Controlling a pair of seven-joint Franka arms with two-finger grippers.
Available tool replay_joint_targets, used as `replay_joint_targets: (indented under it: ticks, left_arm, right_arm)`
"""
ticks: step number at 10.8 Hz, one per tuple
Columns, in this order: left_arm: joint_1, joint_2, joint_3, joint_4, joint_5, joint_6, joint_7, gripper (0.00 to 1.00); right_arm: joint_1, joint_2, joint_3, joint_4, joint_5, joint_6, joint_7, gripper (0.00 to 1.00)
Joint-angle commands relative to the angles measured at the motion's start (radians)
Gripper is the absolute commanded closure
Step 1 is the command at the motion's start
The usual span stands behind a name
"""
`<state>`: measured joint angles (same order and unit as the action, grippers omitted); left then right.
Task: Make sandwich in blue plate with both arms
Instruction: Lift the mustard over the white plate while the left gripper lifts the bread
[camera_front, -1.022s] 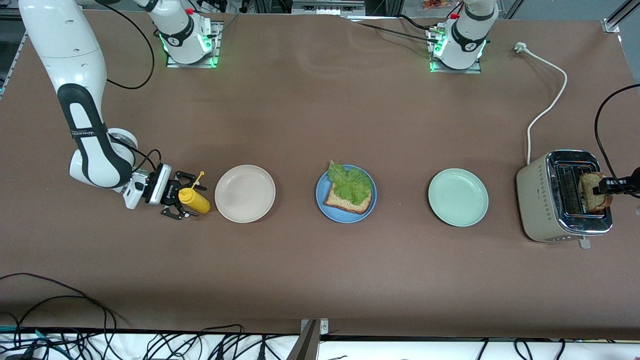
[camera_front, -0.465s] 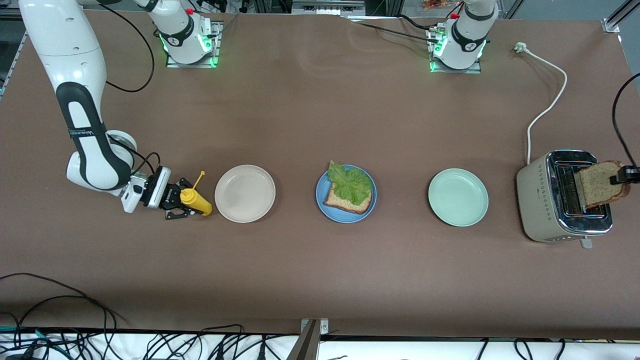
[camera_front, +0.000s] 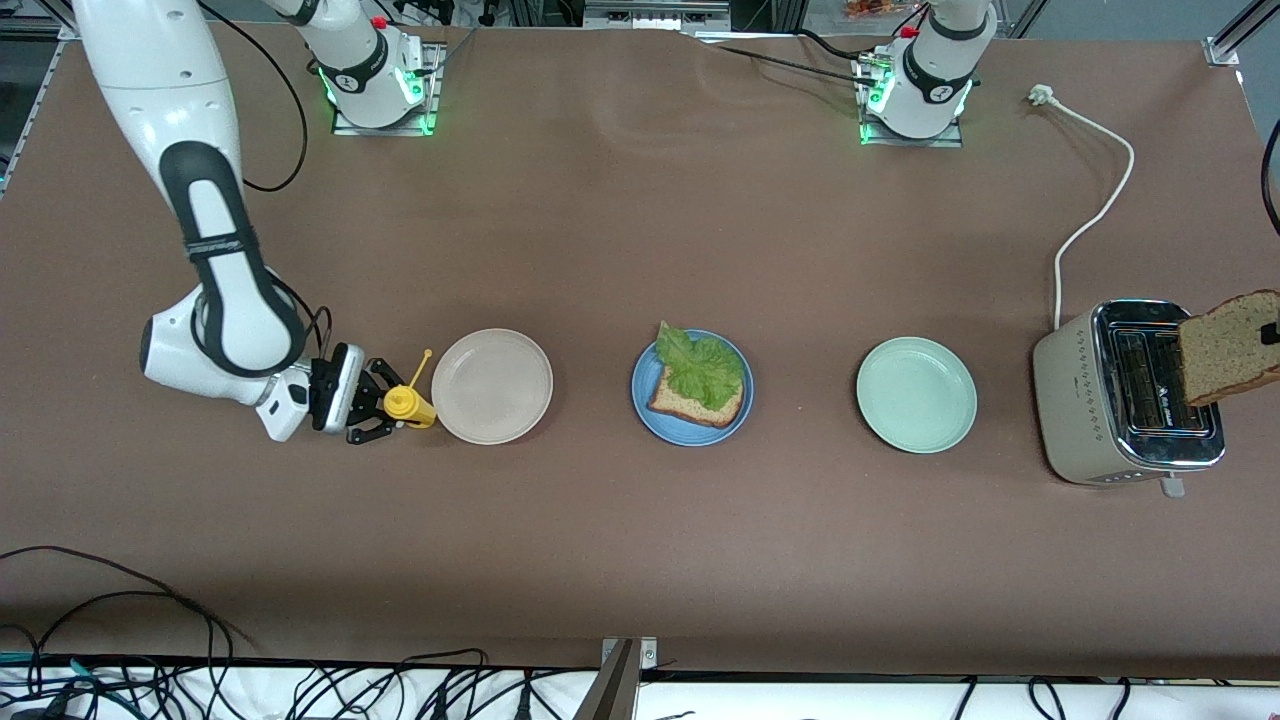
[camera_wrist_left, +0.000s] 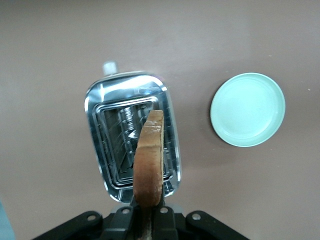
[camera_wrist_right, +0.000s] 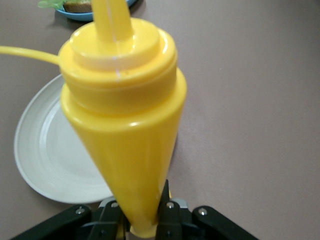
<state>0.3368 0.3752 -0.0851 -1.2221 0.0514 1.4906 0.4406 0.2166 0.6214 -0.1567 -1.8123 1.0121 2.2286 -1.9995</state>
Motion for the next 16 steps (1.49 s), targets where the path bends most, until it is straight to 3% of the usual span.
replay_joint_targets:
  ticks: [1, 3, 6, 9, 12, 16]
  left_arm:
    - [-0.068, -0.019, 0.007, 0.006, 0.044, -0.019, 0.001, 1.0]
    - [-0.076, -0.021, -0.005, 0.004, 0.039, -0.021, 0.0, 1.0]
    - [-0.081, -0.022, -0.007, 0.006, 0.036, -0.021, 0.0, 1.0]
    - [-0.081, -0.022, -0.005, 0.006, 0.041, -0.026, 0.0, 1.0]
    - [-0.081, -0.022, -0.004, 0.006, 0.038, -0.026, 0.0, 1.0]
    - [-0.079, -0.022, -0.004, 0.006, 0.036, -0.027, 0.0, 1.0]
  right_arm:
    - [0.153, -0.063, -0.078, 0.033, -0.279, 0.0, 0.401, 1.0]
    - [0.301, -0.074, -0.153, 0.066, -0.47, -0.009, 0.697, 1.0]
    - [0.406, -0.074, -0.165, 0.109, -0.588, -0.05, 0.963, 1.0]
    - [0.576, -0.06, -0.236, 0.194, -0.771, -0.145, 1.233, 1.0]
    - [0.706, -0.019, -0.267, 0.286, -0.961, -0.278, 1.41, 1.0]
    - [0.88, 0.125, -0.362, 0.427, -1.029, -0.41, 1.559, 1.0]
